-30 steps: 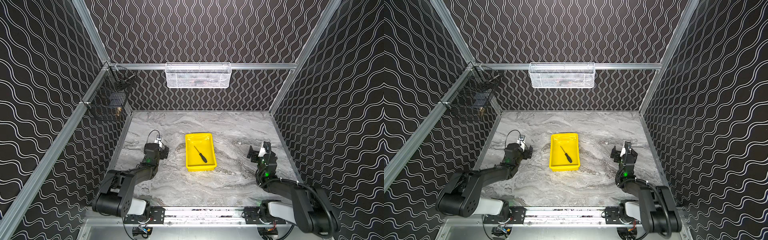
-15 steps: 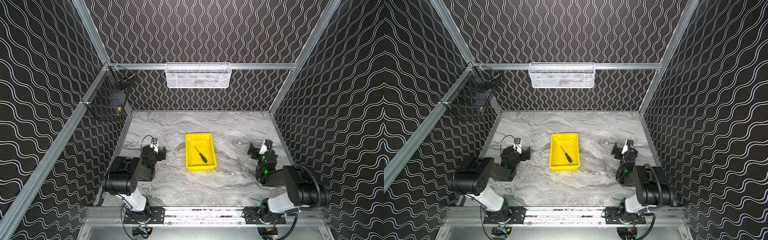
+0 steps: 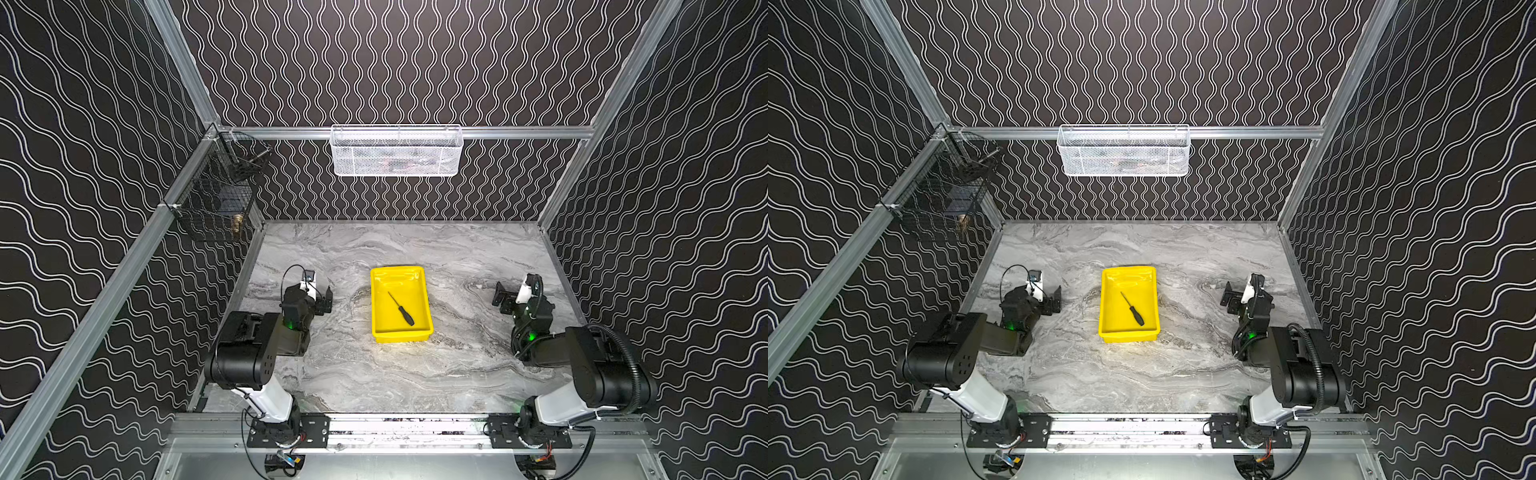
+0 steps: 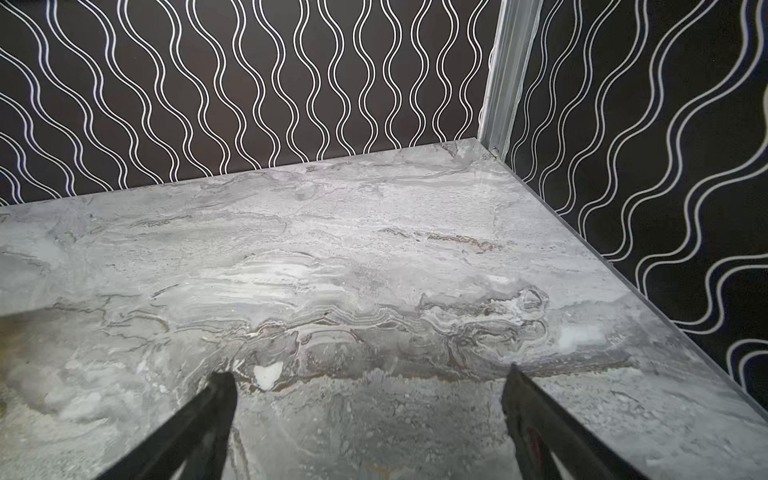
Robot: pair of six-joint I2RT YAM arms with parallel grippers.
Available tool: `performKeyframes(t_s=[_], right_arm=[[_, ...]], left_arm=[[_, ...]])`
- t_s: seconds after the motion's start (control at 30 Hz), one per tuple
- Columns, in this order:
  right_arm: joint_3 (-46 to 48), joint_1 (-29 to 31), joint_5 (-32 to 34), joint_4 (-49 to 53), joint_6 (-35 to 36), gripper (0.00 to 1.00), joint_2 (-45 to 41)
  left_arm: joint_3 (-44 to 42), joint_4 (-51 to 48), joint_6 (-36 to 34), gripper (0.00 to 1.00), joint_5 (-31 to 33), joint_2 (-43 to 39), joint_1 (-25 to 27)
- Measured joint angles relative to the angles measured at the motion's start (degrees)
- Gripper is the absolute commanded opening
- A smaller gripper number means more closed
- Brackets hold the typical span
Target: Put the screwdriver in the bin
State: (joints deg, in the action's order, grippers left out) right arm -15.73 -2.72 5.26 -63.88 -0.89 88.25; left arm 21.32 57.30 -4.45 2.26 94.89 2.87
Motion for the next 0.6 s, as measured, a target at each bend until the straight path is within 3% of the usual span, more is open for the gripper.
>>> performKeyframes(t_s=[0.6], right_arm=[[0.3, 0.0, -0.2, -1.1, 0.3, 0.99, 0.3]], left_arm=[[0.0, 0.0, 0.0, 0.99, 0.1, 0.0, 0.0]])
